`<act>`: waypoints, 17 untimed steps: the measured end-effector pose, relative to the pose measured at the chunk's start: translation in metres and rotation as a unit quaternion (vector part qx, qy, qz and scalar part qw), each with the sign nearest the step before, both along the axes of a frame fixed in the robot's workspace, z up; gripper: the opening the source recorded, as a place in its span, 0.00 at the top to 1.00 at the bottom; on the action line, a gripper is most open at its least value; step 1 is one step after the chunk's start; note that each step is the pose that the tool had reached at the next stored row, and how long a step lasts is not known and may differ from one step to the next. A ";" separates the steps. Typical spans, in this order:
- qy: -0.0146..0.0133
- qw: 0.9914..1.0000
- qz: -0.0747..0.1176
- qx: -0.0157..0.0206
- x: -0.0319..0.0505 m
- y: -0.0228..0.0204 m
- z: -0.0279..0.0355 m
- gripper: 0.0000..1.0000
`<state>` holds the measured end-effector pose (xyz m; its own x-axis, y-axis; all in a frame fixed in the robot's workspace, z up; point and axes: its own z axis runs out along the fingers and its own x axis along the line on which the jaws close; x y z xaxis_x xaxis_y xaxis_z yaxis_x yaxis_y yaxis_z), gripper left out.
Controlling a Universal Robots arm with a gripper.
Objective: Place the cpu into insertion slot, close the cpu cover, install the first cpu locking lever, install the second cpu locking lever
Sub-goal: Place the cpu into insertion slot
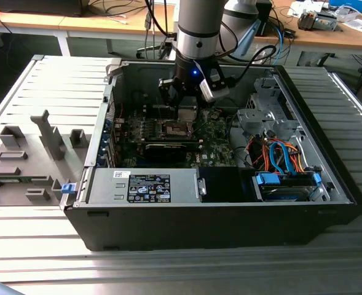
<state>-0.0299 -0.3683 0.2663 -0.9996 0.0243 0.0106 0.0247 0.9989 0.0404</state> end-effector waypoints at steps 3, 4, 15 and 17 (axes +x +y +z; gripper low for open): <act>0.000 1.000 0.000 0.000 0.0000 0.0000 0.0025 0.46; 0.000 1.000 0.000 0.000 0.0000 0.0000 0.0026 0.46; 0.000 1.000 -0.006 0.000 0.0000 0.0000 0.0027 0.46; 0.000 1.000 -0.009 0.000 0.0000 0.0000 0.0027 0.46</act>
<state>-0.0299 -0.3683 0.2690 -0.9991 0.0414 0.0106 0.0417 0.9983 0.0402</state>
